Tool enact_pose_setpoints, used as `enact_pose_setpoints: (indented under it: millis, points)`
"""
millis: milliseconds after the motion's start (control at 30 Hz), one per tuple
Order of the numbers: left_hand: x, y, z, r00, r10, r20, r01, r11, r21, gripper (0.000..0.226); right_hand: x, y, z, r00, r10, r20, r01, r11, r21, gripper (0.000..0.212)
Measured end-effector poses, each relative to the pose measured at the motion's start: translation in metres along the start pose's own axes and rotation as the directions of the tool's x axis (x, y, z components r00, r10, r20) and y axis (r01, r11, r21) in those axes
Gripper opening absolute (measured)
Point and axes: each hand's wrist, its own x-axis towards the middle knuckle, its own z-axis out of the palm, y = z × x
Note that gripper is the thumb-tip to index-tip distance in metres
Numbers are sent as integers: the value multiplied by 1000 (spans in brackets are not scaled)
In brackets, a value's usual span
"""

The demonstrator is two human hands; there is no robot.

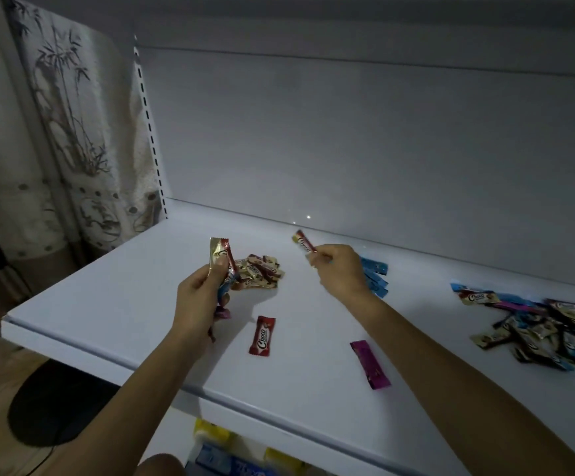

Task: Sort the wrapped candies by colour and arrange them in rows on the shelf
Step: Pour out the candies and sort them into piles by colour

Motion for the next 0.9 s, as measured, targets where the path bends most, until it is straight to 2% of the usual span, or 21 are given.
enact_pose_setpoints:
  millis: [67, 133, 300, 367, 433, 533, 600, 667, 700, 800, 900]
  points:
    - [0, -5, -12, 998, 62, -16, -61, 998, 32, 31, -4, -17, 17, 996, 48, 81, -58, 990, 131, 15]
    - [-2, -9, -18, 994, 113, -9, -113, 993, 31, 30, -4, -25, 34, 985, 104, 137, -129, 974, 188, 16]
    - [-2, -12, -15, 986, 169, 16, -168, 986, -18, 27, 2, -32, 63, 946, 243, 215, -293, 924, 246, 11]
    - [-1, -13, -15, 980, 193, 36, -192, 981, -28, 23, 5, -31, 70, 932, 264, 247, -323, 914, 244, 18]
    - [1, -15, -17, 978, 203, 52, -202, 979, -24, 19, 3, -32, 74, 940, 264, 218, -312, 922, 229, 25]
    - [5, -19, -19, 975, 211, 70, -212, 977, 5, 16, -12, -40, 71, 988, 136, 71, -151, 947, 282, 27]
    - [8, -22, -20, 968, 237, 85, -242, 969, 54, 17, -30, -51, 64, 980, 6, 199, -86, 915, 395, 29]
    - [9, -25, -20, 957, 265, 120, -278, 955, 103, 20, -47, -59, 60, 918, -103, 382, -82, 895, 438, 24]
    - [8, -25, -19, 949, 278, 146, -295, 949, 112, 19, -51, -59, 60, 898, -123, 422, -87, 891, 445, 19]
    - [5, -26, -20, 935, 299, 191, -328, 934, 141, 19, -57, -56, 59, 900, -96, 426, -128, 874, 468, 13]
    - [3, -27, -19, 925, 297, 238, -340, 925, 169, 33, -59, -52, 56, 897, -108, 428, -141, 849, 509, 20]
